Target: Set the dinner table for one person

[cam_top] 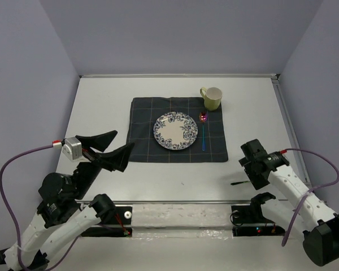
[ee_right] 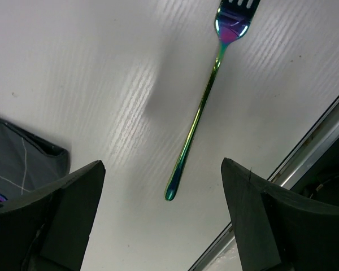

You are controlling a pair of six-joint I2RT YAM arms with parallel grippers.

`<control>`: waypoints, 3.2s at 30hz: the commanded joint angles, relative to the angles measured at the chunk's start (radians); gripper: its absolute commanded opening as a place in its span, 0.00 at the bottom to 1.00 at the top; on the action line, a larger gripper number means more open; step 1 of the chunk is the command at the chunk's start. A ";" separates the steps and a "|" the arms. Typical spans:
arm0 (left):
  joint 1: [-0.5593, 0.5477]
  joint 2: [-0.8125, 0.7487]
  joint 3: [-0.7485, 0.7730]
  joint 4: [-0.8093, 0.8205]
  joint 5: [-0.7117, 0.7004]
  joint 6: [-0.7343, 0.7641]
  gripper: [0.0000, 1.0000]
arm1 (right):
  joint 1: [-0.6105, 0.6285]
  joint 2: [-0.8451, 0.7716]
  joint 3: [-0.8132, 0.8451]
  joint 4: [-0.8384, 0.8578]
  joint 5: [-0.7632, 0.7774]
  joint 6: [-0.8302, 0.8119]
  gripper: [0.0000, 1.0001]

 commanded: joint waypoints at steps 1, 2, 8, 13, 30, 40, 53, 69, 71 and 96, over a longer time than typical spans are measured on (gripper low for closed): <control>-0.026 -0.025 0.008 0.035 -0.021 0.015 0.99 | -0.027 0.003 0.012 -0.033 0.057 0.155 0.89; -0.025 -0.025 0.008 0.033 -0.027 0.015 0.99 | -0.027 0.005 0.016 -0.041 0.064 0.168 0.88; -0.043 -0.016 0.013 0.030 -0.074 0.018 0.99 | -0.085 0.143 0.058 -0.102 0.075 0.250 0.88; -0.065 -0.003 0.011 0.030 -0.093 0.021 0.99 | -0.095 0.277 0.101 -0.133 0.069 0.290 0.90; -0.080 0.004 0.013 0.005 -0.087 0.019 0.99 | -0.148 0.477 0.052 0.022 0.047 0.278 0.45; -0.080 0.012 0.011 0.007 -0.082 0.021 0.99 | -0.148 0.460 0.023 0.123 -0.015 0.306 0.44; -0.080 0.030 0.010 0.008 -0.059 0.022 0.99 | -0.148 0.508 0.035 0.411 0.073 -0.031 0.32; -0.069 0.061 0.008 0.007 -0.061 0.024 0.99 | -0.110 0.595 0.059 0.468 0.050 -0.165 0.42; -0.069 0.060 0.007 0.007 -0.064 0.024 0.99 | -0.110 0.601 0.064 0.463 0.058 -0.176 0.42; -0.063 0.084 0.004 -0.001 -0.097 0.035 0.99 | -0.092 0.435 0.108 0.442 0.164 -0.398 0.00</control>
